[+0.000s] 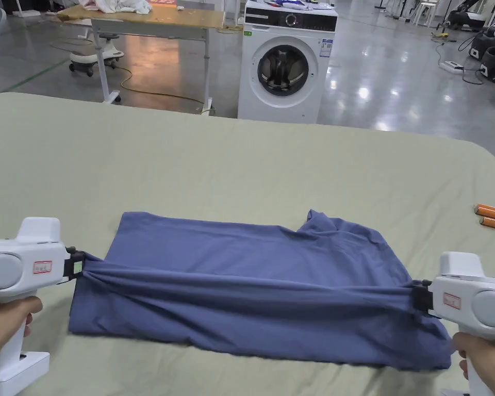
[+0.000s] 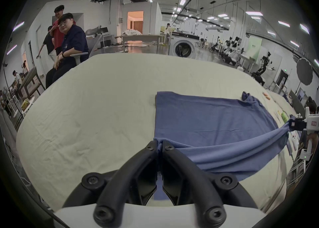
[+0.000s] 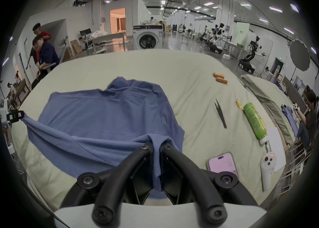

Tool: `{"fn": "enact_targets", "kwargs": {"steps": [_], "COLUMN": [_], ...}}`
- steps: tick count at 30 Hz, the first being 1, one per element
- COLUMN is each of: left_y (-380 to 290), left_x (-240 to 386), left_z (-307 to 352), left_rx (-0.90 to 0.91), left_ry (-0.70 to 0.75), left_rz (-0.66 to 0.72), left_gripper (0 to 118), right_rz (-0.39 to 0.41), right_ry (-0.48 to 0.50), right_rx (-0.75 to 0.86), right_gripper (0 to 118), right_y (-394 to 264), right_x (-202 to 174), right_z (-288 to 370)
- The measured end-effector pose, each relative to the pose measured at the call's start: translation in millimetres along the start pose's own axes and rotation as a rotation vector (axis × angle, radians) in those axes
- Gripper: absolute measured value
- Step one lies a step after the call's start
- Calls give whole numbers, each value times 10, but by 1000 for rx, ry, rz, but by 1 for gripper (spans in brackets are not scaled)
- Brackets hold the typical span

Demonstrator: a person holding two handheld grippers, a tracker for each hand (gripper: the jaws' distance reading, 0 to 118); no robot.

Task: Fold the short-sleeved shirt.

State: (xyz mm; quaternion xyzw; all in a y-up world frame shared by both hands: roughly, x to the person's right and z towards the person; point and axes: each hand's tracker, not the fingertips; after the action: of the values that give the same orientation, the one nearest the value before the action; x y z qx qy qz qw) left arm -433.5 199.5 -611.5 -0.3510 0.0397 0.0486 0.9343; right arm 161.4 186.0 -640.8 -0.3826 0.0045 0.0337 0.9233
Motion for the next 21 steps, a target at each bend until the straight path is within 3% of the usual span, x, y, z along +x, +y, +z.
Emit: {"fn": "enact_targets", "kwargs": {"steps": [7, 13, 15, 16, 18, 19, 21], "left_y": [-66, -125, -134, -136, -131, -135, -170], "left_x": [34, 64, 86, 84, 100, 109, 153], "left_z": [-643, -694, -625, -564, -374, -253, -17], "left_rx": [-134, -137, -118, -89, -11, 29, 122], "left_ry": [35, 37, 33, 28, 17, -4, -32], "left_rz": [-18, -23, -24, -25, -11, -4, 9], "left_gripper": [0, 0, 9, 21, 42, 47, 47], "right_rz": [3, -22, -27, -31, -24, -21, -12], "right_ry": [-12, -7, -15, -21, -32, -22, -9], "right_rx": [-89, -88, -54, -21, 61, 112, 200], "right_gripper": [5, 7, 17, 30, 42, 53, 58], "right_y": [-121, -212, -207, -204, -207, -214, -237], "right_x": [-21, -3, -36, -54, -114, -149, -230], "right_z": [-676, -783, -673, -599, -400, -290, -84]}}
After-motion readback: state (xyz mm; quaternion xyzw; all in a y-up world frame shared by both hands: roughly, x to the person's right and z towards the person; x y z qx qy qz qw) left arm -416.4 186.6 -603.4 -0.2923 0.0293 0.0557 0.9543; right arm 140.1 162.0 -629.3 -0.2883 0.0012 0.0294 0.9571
